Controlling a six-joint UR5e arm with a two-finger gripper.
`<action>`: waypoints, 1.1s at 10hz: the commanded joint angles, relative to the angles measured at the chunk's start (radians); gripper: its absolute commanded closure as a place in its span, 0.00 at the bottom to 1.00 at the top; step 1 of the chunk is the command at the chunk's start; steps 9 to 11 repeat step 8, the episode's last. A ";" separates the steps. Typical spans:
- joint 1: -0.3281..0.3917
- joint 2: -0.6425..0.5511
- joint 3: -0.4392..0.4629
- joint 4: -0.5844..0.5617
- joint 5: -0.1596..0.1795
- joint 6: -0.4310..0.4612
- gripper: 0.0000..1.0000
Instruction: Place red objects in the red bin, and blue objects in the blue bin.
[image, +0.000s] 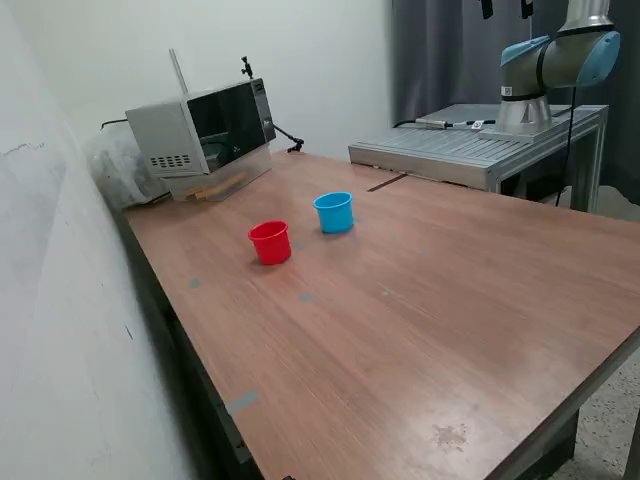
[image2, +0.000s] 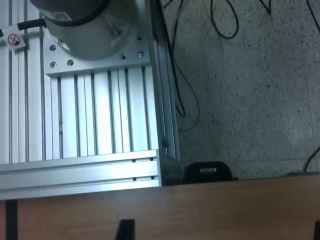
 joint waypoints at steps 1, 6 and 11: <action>-0.002 -0.006 0.007 0.007 0.000 -0.001 0.00; -0.008 -0.006 0.003 0.007 0.000 -0.003 0.00; -0.008 -0.006 0.006 0.007 0.000 -0.003 0.00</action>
